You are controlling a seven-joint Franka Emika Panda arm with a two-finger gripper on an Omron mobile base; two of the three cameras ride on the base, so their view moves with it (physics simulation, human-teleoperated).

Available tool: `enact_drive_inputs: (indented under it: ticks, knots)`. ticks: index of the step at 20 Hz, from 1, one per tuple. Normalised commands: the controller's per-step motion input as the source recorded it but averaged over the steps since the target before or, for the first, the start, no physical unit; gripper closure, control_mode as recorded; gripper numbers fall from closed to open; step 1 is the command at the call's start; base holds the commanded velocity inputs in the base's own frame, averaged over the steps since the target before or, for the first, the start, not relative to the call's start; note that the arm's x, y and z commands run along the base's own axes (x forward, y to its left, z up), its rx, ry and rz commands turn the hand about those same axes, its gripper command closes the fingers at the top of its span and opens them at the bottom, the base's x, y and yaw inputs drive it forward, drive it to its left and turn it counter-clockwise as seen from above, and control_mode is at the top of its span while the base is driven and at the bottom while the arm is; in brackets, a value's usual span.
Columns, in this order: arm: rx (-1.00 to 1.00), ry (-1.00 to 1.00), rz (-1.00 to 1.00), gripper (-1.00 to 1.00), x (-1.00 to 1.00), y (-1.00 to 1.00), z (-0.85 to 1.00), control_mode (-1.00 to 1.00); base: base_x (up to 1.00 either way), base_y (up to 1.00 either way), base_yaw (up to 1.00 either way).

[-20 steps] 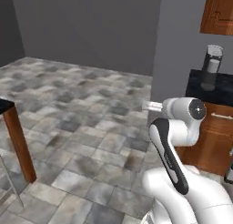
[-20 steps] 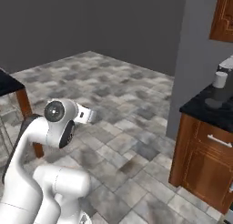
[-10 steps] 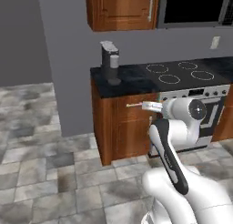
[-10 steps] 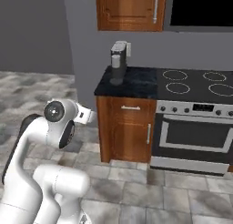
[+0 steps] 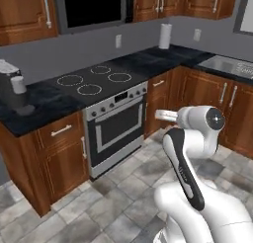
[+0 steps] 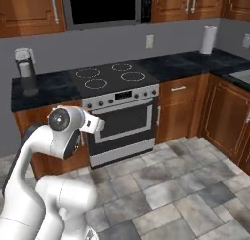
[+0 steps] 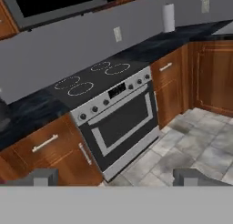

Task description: Place the pitcher and cup on the dining counter for serving.

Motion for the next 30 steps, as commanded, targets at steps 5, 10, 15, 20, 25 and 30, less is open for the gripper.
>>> enact_drive_inputs:
  ticks: [5,10,15,20,25,30]
  knots:
    - [0.00,0.00,0.00,-1.00,0.00,0.00,0.00,1.00,0.09,-0.66,-0.70]
    - [0.00,0.00,0.00,-1.00,0.00,0.00,0.00,1.00,0.25,-0.69,-0.61]
    - [0.00,0.00,0.00,-1.00,0.00,0.00,0.00,1.00,0.42,-0.69,-0.52]
    - [0.00,0.00,0.00,-1.00,0.00,0.00,0.00,1.00,0.89,-0.46,-0.35]
    - [0.00,0.00,0.00,-1.00,0.00,0.00,0.00,1.00,1.00,-0.04,-0.17]
    - [0.00,0.00,0.00,-1.00,0.00,0.00,0.00,1.00,0.92,-0.01,-0.09]
